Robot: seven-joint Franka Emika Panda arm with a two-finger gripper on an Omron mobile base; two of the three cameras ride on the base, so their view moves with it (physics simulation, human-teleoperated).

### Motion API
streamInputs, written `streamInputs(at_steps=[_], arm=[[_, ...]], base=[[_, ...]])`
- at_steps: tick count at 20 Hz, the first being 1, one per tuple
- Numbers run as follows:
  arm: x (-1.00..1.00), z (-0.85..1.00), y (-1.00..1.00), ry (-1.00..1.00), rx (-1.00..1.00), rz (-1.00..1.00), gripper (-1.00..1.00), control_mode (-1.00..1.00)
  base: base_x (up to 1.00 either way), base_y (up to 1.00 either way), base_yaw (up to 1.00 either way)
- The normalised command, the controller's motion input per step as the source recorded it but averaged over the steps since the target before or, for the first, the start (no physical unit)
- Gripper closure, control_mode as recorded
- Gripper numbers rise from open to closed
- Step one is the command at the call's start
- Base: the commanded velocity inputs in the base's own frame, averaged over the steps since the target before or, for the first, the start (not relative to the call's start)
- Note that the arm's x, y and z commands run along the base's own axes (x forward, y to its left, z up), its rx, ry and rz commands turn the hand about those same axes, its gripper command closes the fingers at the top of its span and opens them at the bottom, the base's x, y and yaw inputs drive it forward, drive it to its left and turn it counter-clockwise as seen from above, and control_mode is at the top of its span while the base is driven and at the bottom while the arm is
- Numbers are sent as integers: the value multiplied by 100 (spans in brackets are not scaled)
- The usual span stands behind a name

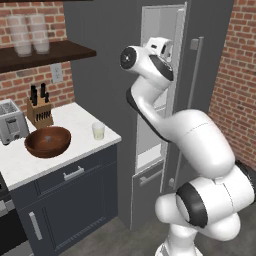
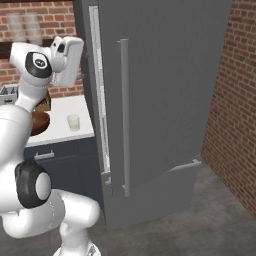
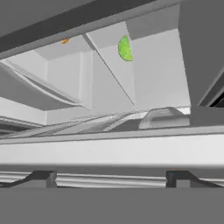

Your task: Grab a lemon wedge from the fridge and one ice cube from the ice bowl, and put them in the glass of lemonade.

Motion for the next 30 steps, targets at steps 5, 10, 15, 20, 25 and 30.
streamInputs(at_steps=[5,10,15,20,25,30], arm=[[2,-1,-28,2,-4,-14,-100,-100],[0,-6,-41,0,0,-13,-100,-100],[0,-5,-38,0,0,-11,-100,-100],[-17,0,-35,0,0,-9,-100,-100],[-42,-4,-62,0,0,-10,-100,-100],[-47,-26,-95,0,0,-12,-100,-100]], base=[[0,0,0],[0,0,0],[0,0,0],[0,0,0],[0,0,0],[0,0,0]])
